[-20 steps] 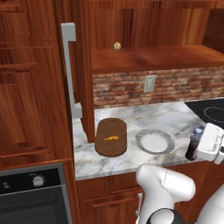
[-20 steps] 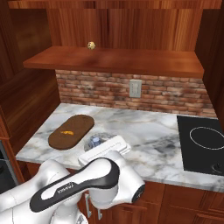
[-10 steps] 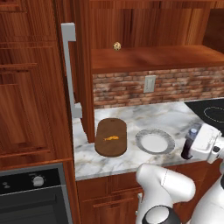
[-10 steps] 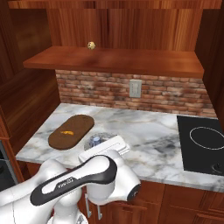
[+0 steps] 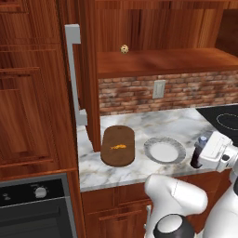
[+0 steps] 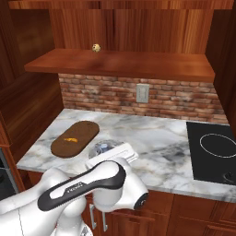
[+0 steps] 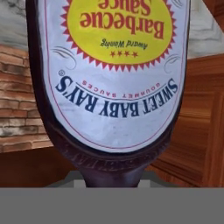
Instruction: Pick the shrimp from the plate and place it on the cutting board. Then pick the condiment bottle from the cabinet and place it next to the cutting board.
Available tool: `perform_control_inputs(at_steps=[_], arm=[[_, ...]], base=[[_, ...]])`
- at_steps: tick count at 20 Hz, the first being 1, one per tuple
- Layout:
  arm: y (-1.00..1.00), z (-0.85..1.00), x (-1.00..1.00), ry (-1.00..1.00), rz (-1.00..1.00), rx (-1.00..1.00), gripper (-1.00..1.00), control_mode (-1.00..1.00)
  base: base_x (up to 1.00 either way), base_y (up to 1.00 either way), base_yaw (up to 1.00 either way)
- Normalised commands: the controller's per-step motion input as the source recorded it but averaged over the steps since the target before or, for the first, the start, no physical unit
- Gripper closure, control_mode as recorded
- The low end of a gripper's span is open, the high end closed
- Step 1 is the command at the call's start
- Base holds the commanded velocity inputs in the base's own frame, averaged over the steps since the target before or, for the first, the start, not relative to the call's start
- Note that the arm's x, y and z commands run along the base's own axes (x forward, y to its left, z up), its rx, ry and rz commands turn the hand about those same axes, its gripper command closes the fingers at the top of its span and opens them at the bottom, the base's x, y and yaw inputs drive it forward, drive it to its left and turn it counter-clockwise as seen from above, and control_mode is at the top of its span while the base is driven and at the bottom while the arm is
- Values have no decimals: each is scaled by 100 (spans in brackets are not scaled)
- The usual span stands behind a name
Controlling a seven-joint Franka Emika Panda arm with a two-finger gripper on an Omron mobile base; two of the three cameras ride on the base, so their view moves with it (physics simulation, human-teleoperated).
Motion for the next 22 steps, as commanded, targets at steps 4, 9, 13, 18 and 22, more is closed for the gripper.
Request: perform_control_inputs(at_steps=[4, 9, 13, 18, 22], arm=[[-16, -8, 9, 0, 0, 0, 100, -100], [-15, -9, 10, 0, 0, 0, 100, -100], [-10, -11, 11, 0, 0, 0, 100, -100], [-6, -16, 13, 0, 0, 0, 100, -100], [-2, -21, 15, 0, 0, 0, 100, -100]], base=[[0, 0, 0], [0, 0, 0], [0, 0, 0], [0, 0, 0], [0, 0, 0]])
